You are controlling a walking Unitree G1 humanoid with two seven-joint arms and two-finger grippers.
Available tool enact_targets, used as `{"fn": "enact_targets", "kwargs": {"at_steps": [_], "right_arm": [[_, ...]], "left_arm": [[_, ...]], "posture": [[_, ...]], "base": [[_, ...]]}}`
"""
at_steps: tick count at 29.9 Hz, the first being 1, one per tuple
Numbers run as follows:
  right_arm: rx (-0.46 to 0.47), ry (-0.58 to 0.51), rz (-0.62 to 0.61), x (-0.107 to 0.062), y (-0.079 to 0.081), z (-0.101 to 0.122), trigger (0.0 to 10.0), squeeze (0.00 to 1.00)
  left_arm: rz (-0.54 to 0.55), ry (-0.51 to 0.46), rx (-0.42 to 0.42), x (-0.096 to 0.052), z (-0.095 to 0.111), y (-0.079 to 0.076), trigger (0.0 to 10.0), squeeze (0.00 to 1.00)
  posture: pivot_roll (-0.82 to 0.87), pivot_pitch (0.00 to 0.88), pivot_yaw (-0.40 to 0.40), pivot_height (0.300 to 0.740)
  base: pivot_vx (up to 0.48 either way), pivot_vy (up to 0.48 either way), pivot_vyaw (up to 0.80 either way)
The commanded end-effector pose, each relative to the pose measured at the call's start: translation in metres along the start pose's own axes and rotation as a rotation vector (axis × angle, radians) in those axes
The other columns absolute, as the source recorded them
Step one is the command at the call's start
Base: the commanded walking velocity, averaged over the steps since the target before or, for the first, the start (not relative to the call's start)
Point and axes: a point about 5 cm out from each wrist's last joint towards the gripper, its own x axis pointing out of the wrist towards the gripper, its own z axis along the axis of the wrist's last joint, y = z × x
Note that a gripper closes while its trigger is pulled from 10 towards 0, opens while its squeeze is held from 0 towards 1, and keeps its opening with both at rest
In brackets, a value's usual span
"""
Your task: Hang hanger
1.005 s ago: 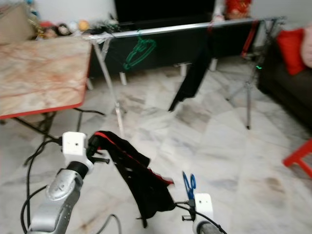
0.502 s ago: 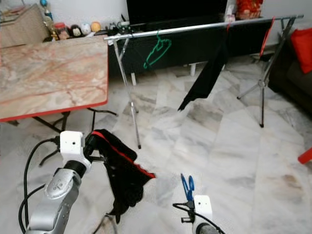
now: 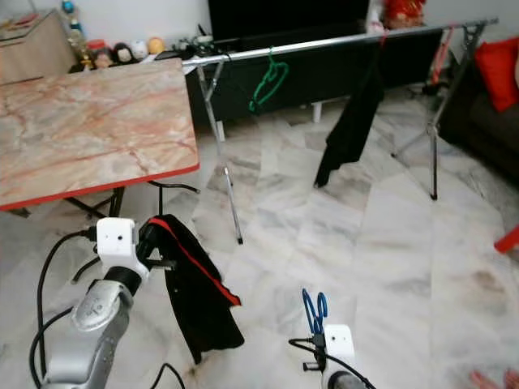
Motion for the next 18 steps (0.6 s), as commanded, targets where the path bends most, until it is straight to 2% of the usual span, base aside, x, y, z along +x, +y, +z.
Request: {"fn": "enact_targets", "kwargs": {"at_steps": [1,5,12,18], "right_arm": [[-0.015,-0.011,0.020,0.0017,0.0066,0.0047,10.0,0.00],[0.007,-0.015,0.021,0.0018,0.0074,0.0050,10.0,0.00],[0.005,-0.014,0.022,0.0019,0.0077,0.0053,10.0,0.00],[-0.011,-0.012,0.020,0.0020,0.0083,0.0051,10.0,0.00]], "left_arm": [[0.022,-0.032,0.023,0.0005,0.0097,0.0076,10.0,0.00],[0.024,-0.032,0.023,0.0009,0.0099,0.0080,10.0,0.00],[0.023,-0.030,0.023,0.0010,0.0100,0.0077,10.0,0.00],[0.030,-0.029,0.025,0.0014,0.0109,0.0093,10.0,0.00]], "posture": [[-0.10,0.000,0.068,0.740],[-0.10,0.000,0.068,0.740],[-0.10,0.000,0.069,0.740],[-0.10,0.000,0.068,0.740]], "base": [[0.000,0.296,0.80],[0.000,0.296,0.80],[0.000,0.300,0.00],[0.000,0.298,0.80]]}}
